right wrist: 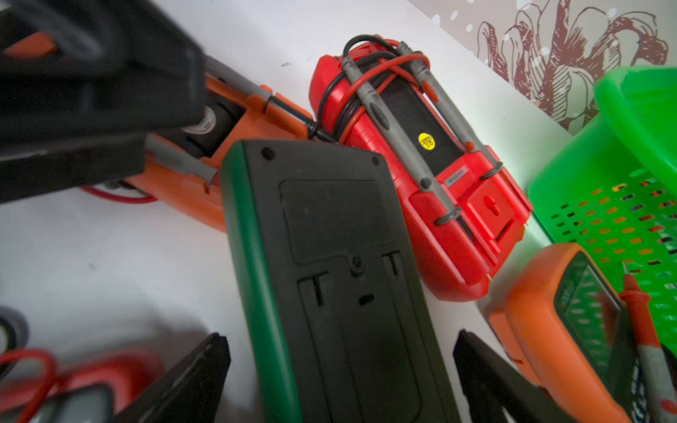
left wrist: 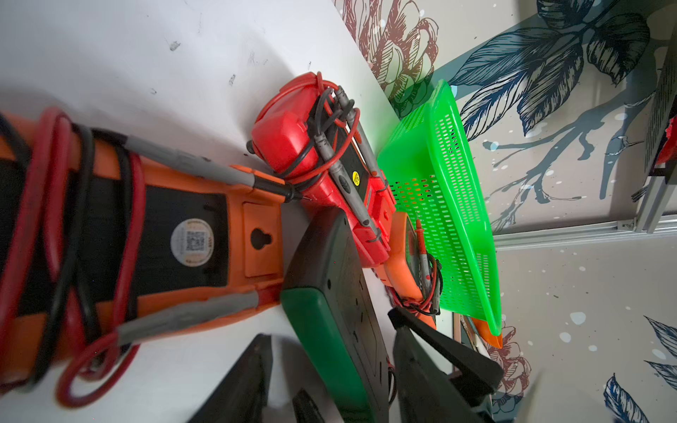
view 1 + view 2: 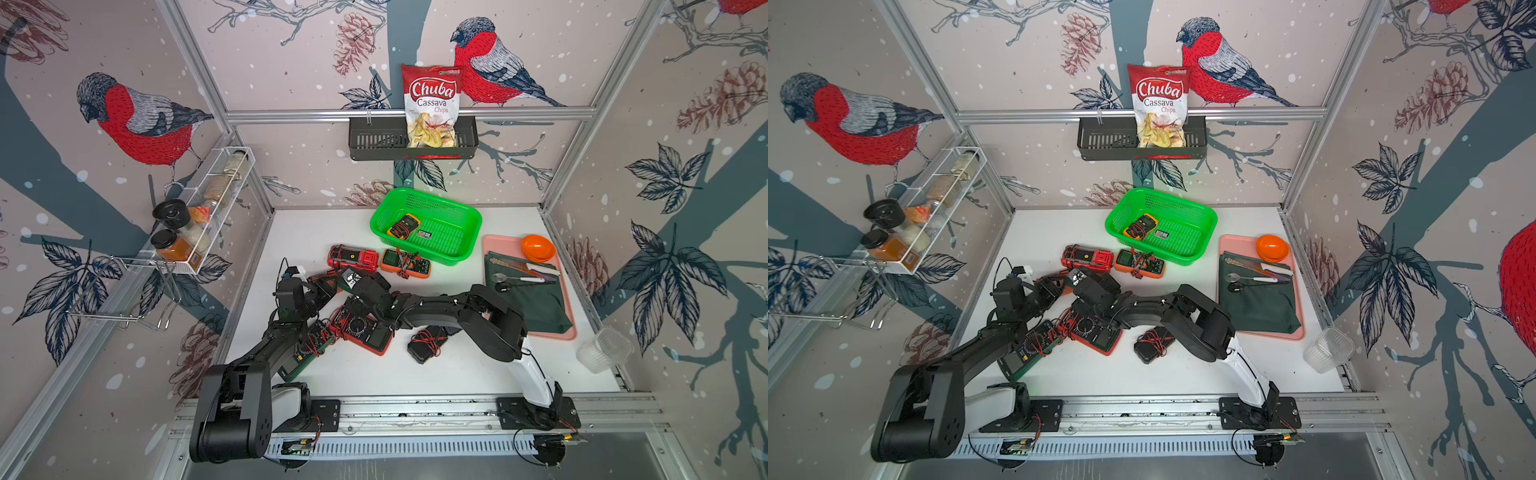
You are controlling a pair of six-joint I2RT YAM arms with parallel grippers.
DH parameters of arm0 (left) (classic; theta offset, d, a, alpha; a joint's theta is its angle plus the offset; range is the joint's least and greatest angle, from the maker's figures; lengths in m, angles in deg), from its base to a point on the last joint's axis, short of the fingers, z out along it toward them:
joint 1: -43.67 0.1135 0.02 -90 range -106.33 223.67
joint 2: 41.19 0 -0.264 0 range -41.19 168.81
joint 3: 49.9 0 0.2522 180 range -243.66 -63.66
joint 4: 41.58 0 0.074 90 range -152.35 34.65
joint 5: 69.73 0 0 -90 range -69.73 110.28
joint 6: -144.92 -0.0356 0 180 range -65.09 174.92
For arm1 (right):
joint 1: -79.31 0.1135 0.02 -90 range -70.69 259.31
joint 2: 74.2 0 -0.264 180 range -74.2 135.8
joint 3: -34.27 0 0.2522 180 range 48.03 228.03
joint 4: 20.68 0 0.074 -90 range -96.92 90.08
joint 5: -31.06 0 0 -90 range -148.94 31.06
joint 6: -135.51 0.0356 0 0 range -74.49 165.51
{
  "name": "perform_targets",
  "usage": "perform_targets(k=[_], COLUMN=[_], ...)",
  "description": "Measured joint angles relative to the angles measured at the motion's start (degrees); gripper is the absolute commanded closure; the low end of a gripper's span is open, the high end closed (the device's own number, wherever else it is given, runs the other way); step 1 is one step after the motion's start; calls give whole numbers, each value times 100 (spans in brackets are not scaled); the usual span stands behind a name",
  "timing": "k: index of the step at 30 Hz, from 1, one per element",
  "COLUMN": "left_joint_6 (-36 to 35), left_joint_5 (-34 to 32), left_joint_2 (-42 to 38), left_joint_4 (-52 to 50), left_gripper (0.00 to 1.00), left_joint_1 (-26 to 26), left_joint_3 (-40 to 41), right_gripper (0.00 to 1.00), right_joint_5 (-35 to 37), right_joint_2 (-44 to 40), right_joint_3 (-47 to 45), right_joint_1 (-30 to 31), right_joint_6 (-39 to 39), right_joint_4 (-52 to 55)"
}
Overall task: Put the multimeter into the basket
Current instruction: Pick up the multimeter from the center of the board, then place the multimeter in the basket.
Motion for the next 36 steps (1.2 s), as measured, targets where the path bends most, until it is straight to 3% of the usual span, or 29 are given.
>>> perform_targets(k=[5, 9, 17, 23, 29, 36], left_joint_6=[2, 2, -96, -251, -487, -914], left_joint_5=[-13, -48, -212, -299, -330, -435], left_joint_2=[-76, -151, -337, -621, -1005, -1043], left_joint_4=[-7, -44, -195, -490, -815, -1043], left_gripper=[43, 43, 42, 35, 2, 2], left_joint_1=[0, 0, 0, 0, -118, -879], left_joint_3=[-4, -15, -94, -203, -409, -866], right_gripper=[11, 34, 66, 77, 83, 86], right_joint_5=[245, 420, 566, 446, -566, -2476], right_joint_2=[179, 212, -50, -590, -1655, -2846], right_joint_3=[186, 186, 120, -79, -852, -2540], right_joint_1=[-63, -81, -39, -87, -737, -1873], right_joint_6=[22, -33, -173, 79, 981, 2345], right_joint_4=[35, 234, 343, 474, 273, -953])
